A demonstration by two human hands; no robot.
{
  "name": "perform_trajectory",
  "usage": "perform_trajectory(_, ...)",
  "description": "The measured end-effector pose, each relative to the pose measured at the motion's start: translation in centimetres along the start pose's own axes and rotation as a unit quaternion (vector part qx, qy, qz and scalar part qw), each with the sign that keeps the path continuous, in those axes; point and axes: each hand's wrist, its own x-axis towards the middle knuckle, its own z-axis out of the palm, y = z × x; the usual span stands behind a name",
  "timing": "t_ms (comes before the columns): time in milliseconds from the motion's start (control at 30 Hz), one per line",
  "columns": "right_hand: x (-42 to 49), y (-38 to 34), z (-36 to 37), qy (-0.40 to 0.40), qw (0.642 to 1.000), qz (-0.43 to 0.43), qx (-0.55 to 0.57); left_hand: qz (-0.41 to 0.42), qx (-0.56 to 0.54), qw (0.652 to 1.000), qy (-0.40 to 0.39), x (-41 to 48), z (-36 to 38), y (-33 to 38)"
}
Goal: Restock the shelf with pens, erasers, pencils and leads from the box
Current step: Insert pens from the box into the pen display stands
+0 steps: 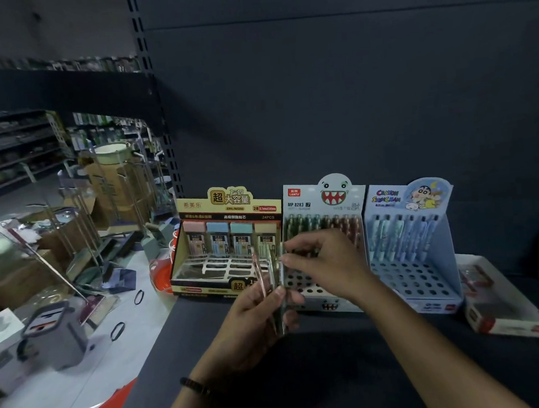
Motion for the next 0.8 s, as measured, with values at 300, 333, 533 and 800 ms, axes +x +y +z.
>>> perform_trajectory(300,-1.0,-0.6,-1.2,0.15,0.982,-0.001,0.113,0.043,0.085,0.991,0.091,0.3,0.2,-0.6)
perform_trajectory(333,-1.1,-0.4,-1.6,0.194,0.976,-0.017,0.097,0.056,0.107,0.988,0.102,0.5,-0.1,-0.6)
perform_trajectory(533,-0.5,1.3,-3.0,0.264,0.962,-0.053,-0.033,0.037,0.152,0.981,0.115,1.1,-1.2,-1.4)
perform_trajectory(800,0.5,1.4,-1.4,0.222,0.965,-0.084,-0.114,0.026,0.112,0.985,0.129,1.1,-0.5,-1.2)
